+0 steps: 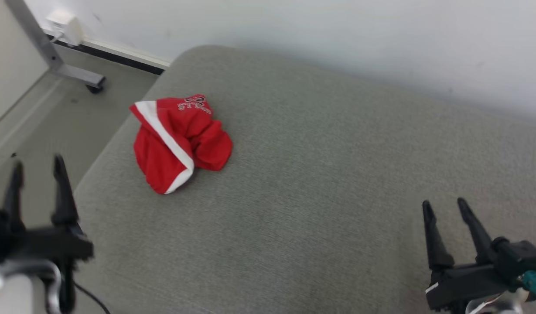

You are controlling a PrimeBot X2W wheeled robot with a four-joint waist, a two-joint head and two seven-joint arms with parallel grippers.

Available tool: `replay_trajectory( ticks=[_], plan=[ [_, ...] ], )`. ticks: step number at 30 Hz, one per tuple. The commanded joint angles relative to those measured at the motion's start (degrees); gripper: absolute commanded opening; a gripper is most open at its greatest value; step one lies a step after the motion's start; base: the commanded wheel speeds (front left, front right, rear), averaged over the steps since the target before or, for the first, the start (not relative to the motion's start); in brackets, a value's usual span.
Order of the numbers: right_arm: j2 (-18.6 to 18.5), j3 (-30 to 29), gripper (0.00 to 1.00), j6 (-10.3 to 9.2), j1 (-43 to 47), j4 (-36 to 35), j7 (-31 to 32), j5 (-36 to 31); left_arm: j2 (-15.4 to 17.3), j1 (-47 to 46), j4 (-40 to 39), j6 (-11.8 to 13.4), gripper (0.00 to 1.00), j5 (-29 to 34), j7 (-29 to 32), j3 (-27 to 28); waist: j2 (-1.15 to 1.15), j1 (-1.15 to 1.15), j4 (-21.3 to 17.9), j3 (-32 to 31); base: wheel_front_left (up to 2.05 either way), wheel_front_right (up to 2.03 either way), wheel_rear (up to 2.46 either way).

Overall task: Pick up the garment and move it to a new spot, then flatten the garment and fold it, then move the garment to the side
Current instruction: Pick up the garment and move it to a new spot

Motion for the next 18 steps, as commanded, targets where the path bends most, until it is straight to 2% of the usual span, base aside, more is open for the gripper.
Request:
replay_trajectory(
  ticks=[1, 9, 15, 18],
  plan=[
    [-0.62, -0.58, 1.00, -0.15, -0.90, -0.61, 0.17, -0.39, 0.88, -2.47, 0.43, -0.24, 1.00, -0.19, 0.01, 0.19, -0.01, 0.00, -7.35, 7.43, 0.00, 0.00, 0.00],
    [-1.00, -5.19, 1.00, -0.15, -3.23, -5.39, 0.89, -2.19, 6.48, -16.87, 5.19, -0.37, 1.00, -3.41, 2.45, 1.57, -0.01, 0.00, -15.95, 16.05, 0.00, 0.00, 0.00],
    [-0.15, -8.77, 1.00, -0.15, -2.71, -8.06, 1.03, -3.18, 10.71, -22.94, 11.46, -0.24, 1.00, -4.79, 6.03, 2.03, -0.01, 0.00, -19.65, 19.44, 0.00, 0.00, 0.00],
    [0.00, -9.56, 1.00, -0.15, -2.84, -9.04, 1.19, -3.38, 11.79, -24.37, 15.15, -0.26, 1.00, -5.23, 9.18, 0.93, -0.01, 0.00, -20.52, 20.23, 0.00, 0.00, 0.00]
  ],
)
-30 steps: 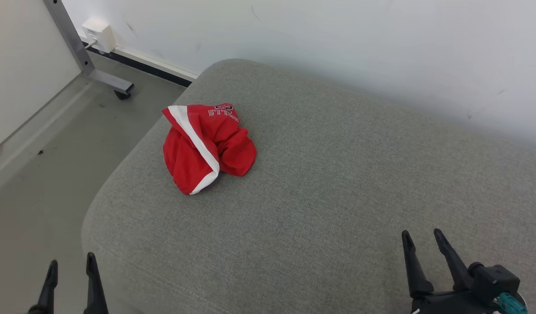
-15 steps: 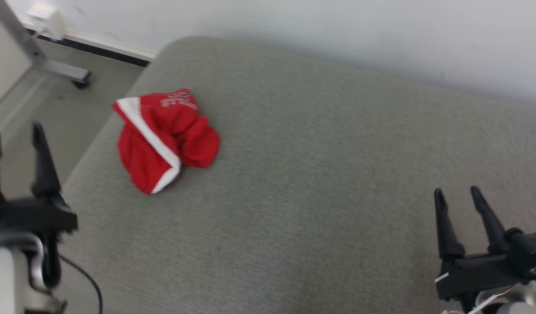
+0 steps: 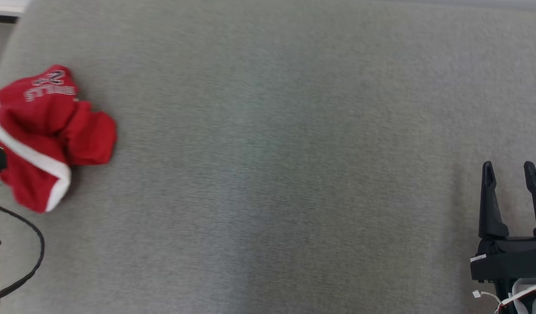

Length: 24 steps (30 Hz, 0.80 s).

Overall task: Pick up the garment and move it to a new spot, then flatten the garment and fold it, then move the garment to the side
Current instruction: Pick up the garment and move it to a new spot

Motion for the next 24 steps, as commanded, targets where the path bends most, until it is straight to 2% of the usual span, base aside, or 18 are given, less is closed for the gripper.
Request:
replay_trajectory(
  ticks=[1, 7, 12, 17, 18, 19, 20, 21, 22, 24],
  plan=[
    [0.26, -0.19, 1.00, -0.15, -0.57, -0.55, 0.10, -0.74, 0.38, -0.94, 1.01, 0.01, 1.00, -0.30, 0.60, -0.32, -0.01, -0.01, -5.54, 5.46, 0.00, 0.00, 0.00],
    [0.27, -0.17, 1.00, -0.15, -0.95, -1.03, 0.56, -0.67, 1.96, -0.99, 7.51, 0.08, 1.00, 0.26, 5.60, -2.11, -0.01, -0.01, -6.41, 5.37, 0.00, 0.00, 0.00],
    [0.51, 0.14, 1.00, -0.15, -1.14, -1.49, 0.87, -0.91, 2.17, -1.94, 14.12, 0.60, 1.00, -1.10, 14.11, -2.81, -0.01, -0.01, -6.92, 5.18, 0.00, 0.00, 0.00],
    [0.30, 0.09, 1.00, -0.15, -1.18, -1.48, 0.76, -0.69, 1.53, -2.65, 17.90, 0.80, 1.00, -1.58, 18.57, -3.80, -0.01, -0.01, -7.32, 5.13, 0.00, 0.00, 0.00],
    [0.34, 0.22, 1.00, -0.15, -1.27, -1.36, 0.74, -0.70, 1.38, -2.48, 18.70, 0.91, 0.90, -1.70, 19.18, -3.84, -0.01, -0.01, -7.46, 5.03, 0.00, 0.00, 0.00],
    [0.34, 0.22, 1.00, -0.15, -1.27, -1.36, 0.74, -0.70, 1.38, -2.48, 18.70, 0.91, 0.90, -1.70, 19.18, -3.84, -0.01, -0.01, -7.46, 5.03, 0.00, 0.00, 0.00],
    [0.39, 0.29, 1.00, -0.15, -1.35, -1.23, 0.73, -0.72, 1.28, -2.37, 19.51, 0.99, 0.60, -1.79, 19.90, -4.07, -0.01, -0.01, -7.59, 4.91, 0.00, 0.00, 0.00],
    [0.47, 0.35, 1.00, -0.15, -1.42, -1.09, 0.66, -0.71, 1.43, -2.33, 20.07, 1.14, 0.24, -1.70, 20.16, -4.19, -0.01, -0.01, -7.77, 4.73, 0.00, 0.00, 0.00],
    [0.56, 0.35, 1.00, -0.15, -1.50, -0.97, 0.52, -0.64, 1.61, -2.37, 20.45, 1.28, 0.00, -1.67, 20.15, -4.21, -0.01, -0.01, -7.91, 4.57, 0.00, 0.00, 0.00],
    [0.89, 0.57, 1.00, -0.15, -1.68, -0.55, 0.28, -0.53, 2.00, -2.37, 21.07, 1.28, 0.00, -1.73, 19.54, -4.17, -0.01, -0.01, -8.17, 4.05, 0.00, 0.00, 0.00]
  ],
)
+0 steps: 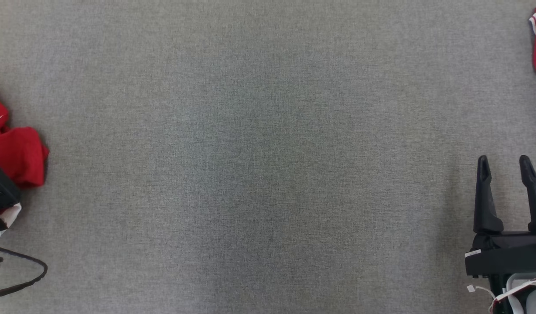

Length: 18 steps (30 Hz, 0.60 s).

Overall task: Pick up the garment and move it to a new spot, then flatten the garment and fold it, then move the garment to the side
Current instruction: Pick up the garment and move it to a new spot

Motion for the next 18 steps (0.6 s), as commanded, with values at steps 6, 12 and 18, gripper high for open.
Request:
replay_trajectory(
  ticks=[6, 12, 18],
  plan=[
    [0.98, 0.56, 1.00, -0.15, -0.48, 2.30, -1.60, 0.74, 1.49, -1.23, -3.47, -0.25, 0.00, 1.18, -8.36, -0.65, 0.00, 0.00, -0.81, -3.03, 0.00, 0.00, 0.00],
    [1.75, 1.50, 1.00, -0.15, -0.76, 5.92, -3.75, 1.69, 1.68, -4.61, -12.27, -0.68, 0.00, 2.22, -16.83, -2.21, 0.00, 0.00, -1.87, -6.63, 0.00, 0.00, 0.00],
    [2.72, 2.82, 1.00, -0.15, -1.24, 10.04, -6.20, 2.78, 0.35, -8.96, -22.70, -0.97, 0.00, 3.66, -17.53, -7.17, 0.00, 0.00, -4.92, -9.28, 0.00, 0.00, 0.00]
  ],
)
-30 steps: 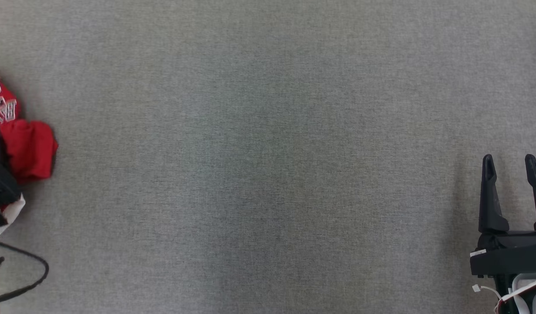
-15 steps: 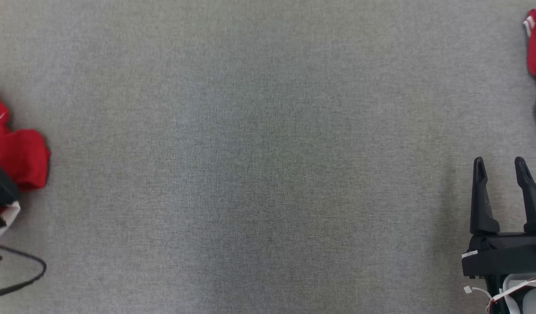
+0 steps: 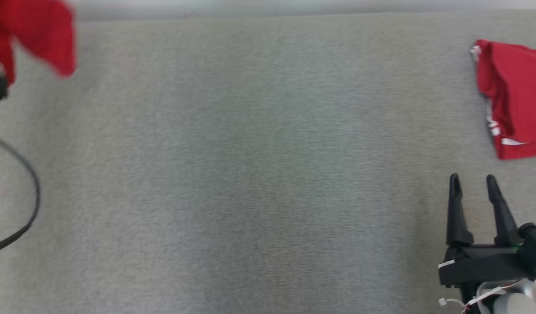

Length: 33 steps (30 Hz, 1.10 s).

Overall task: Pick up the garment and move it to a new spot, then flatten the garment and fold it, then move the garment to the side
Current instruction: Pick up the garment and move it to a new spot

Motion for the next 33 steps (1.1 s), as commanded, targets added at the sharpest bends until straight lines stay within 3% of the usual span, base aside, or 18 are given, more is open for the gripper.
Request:
replay_trajectory(
  ticks=[1, 7, 16, 22, 33],
  plan=[
    [0.49, 0.61, 1.00, -0.15, -0.39, 0.98, -0.84, 0.54, -1.07, -1.35, -2.37, -0.18, 0.00, 0.56, 0.40, -1.26, 0.00, 0.01, -3.05, -1.96, 0.00, 0.00, 0.00],
    [1.16, 1.30, 1.00, -0.15, -0.85, 4.70, -2.84, 1.82, -6.01, -5.62, -9.53, -0.31, 0.00, 1.26, 3.61, -7.67, 0.00, 0.01, -7.97, -2.68, 0.00, 0.00, 0.00],
    [1.59, 2.23, 1.00, -0.15, -2.06, 8.28, -4.25, 3.43, -15.52, -6.66, -11.86, -0.36, 0.00, 1.16, 5.26, -18.29, 0.00, 0.01, -14.60, -1.87, 0.00, 0.00, 0.00],
    [1.65, 2.01, 1.00, -0.15, -1.67, 9.03, -4.40, 4.25, -17.73, -1.55, -11.42, -0.32, 0.00, -0.21, 4.28, -21.95, 0.00, 0.01, -15.90, -1.94, 0.00, 0.00, 0.00],
    [1.64, 2.65, 1.00, -0.15, -2.25, 8.06, -4.40, 5.00, -19.59, 16.03, -5.02, 1.59, 0.00, -3.61, 0.16, -23.86, 0.00, 0.01, -13.75, -1.64, 0.00, 0.00, 0.00]
  ],
)
